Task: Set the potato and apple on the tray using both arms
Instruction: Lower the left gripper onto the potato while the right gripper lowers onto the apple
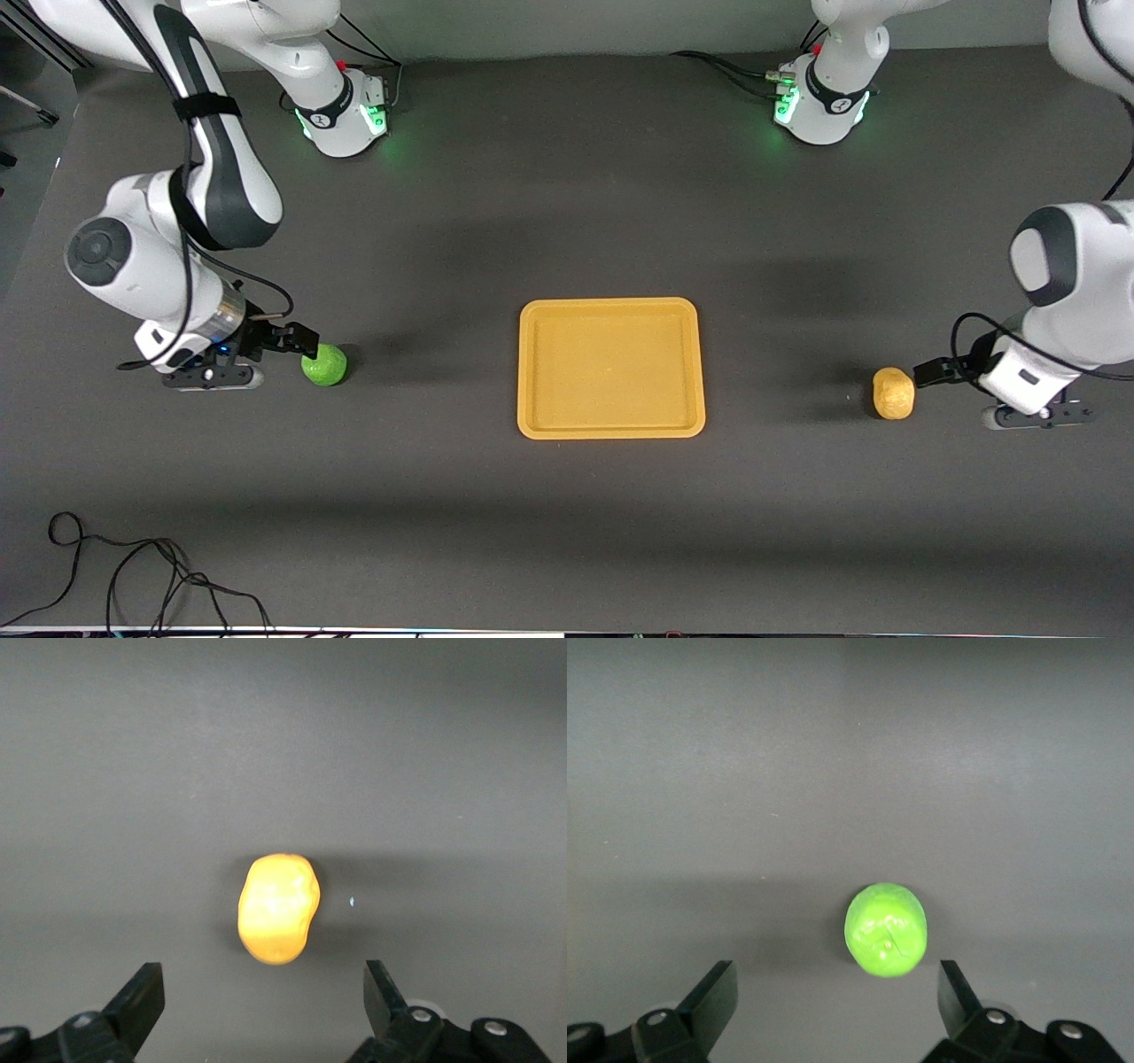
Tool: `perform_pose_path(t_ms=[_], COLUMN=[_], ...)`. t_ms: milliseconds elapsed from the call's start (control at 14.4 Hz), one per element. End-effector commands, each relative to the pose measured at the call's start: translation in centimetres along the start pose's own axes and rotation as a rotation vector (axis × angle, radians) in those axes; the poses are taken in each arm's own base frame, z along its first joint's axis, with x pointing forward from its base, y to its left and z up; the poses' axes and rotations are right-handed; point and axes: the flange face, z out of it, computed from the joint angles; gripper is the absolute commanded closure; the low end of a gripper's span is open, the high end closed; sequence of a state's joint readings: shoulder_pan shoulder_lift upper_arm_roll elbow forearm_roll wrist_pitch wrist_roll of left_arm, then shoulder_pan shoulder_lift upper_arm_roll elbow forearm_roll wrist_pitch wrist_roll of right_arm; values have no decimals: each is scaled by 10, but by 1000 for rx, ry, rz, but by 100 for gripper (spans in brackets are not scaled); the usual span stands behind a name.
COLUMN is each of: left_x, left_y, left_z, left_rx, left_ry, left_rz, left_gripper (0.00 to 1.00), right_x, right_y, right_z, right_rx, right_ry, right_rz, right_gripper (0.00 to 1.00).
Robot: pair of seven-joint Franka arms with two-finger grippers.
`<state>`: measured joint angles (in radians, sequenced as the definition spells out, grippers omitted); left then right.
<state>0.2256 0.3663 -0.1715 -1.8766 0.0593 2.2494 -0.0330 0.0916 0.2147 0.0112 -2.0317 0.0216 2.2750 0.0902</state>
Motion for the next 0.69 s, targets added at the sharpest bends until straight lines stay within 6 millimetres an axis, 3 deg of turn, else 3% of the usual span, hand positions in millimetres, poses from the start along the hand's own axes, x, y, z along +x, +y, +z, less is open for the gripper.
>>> perform_pose_path(t_ms=[0, 278, 625], left_x=[-8, -11, -23], left_y=[1, 3, -2], left_z=[33, 91, 130], left_rx=[13, 25, 26], left_ry=[16, 19, 40], left_rz=[28, 71, 80], left_gripper=[0, 0, 3], right_x=[-5, -15, -21], right_y=[0, 3, 5], right_z=[32, 66, 117], right_rx=[7, 7, -3], right_ry=[41, 60, 7], right_rz=[14, 20, 12], right_gripper=[0, 0, 0])
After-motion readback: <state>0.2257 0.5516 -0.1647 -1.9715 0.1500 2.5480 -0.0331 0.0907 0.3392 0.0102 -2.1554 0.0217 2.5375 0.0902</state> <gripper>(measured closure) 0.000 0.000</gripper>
